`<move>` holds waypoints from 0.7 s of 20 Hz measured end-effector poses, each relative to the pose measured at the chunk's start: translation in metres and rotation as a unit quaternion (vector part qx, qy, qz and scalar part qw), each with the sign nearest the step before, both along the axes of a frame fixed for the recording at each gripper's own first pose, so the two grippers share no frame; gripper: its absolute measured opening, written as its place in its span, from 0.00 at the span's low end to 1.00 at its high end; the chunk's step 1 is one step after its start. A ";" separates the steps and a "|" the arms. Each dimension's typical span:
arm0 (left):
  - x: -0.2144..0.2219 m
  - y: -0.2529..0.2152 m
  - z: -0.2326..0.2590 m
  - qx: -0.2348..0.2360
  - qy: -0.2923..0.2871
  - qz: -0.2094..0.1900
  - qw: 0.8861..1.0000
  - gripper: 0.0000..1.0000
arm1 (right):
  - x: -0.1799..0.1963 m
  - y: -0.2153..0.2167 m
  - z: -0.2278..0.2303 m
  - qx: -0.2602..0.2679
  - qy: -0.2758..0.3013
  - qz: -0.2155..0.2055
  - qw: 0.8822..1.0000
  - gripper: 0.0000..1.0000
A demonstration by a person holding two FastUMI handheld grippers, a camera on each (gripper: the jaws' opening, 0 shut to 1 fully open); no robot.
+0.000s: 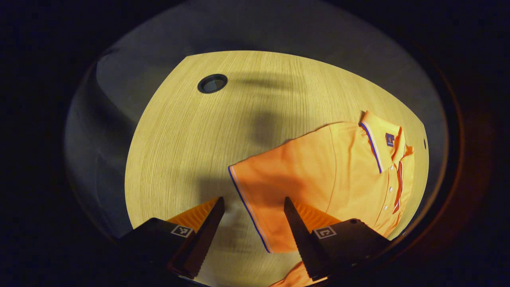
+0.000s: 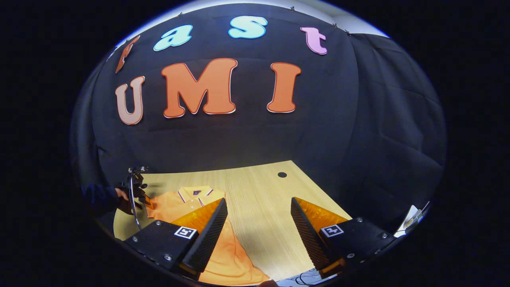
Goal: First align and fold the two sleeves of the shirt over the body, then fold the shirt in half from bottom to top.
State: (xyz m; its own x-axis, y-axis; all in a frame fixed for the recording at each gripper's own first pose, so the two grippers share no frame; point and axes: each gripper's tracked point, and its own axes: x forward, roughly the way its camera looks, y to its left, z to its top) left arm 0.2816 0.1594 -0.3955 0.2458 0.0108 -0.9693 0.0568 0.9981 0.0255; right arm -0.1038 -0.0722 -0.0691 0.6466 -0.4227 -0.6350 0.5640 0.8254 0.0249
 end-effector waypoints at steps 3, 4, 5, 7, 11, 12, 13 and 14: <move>0.005 -0.011 -0.004 -0.021 -0.026 -0.005 0.999 0.66 | -0.013 -0.004 -0.004 0.010 0.000 -0.010 1.000 0.98; 0.001 -0.012 0.000 -0.025 -0.023 -0.010 0.999 0.38 | -0.017 -0.006 -0.003 0.008 0.000 -0.012 1.000 0.98; 0.003 -0.014 0.002 -0.033 -0.036 -0.014 0.999 0.11 | -0.020 -0.008 -0.002 0.008 0.001 -0.014 1.000 0.98; 0.002 -0.025 0.013 -0.058 -0.049 -0.018 0.997 0.03 | -0.027 -0.013 0.000 0.005 0.001 -0.016 1.000 0.98; 0.007 -0.039 0.046 -0.061 -0.090 -0.049 0.993 0.03 | -0.036 -0.019 -0.001 0.005 0.001 -0.019 1.000 0.98; 0.005 -0.047 0.053 -0.063 -0.092 -0.063 0.992 0.03 | -0.036 -0.019 -0.002 0.008 0.000 -0.018 1.000 0.98; 0.004 -0.056 0.060 -0.067 -0.094 -0.078 0.990 0.03 | -0.035 -0.019 -0.002 0.010 -0.001 -0.019 1.000 0.98; 0.000 -0.063 0.066 -0.066 -0.090 -0.096 0.989 0.03 | -0.035 -0.020 -0.004 0.013 -0.003 -0.020 1.000 0.98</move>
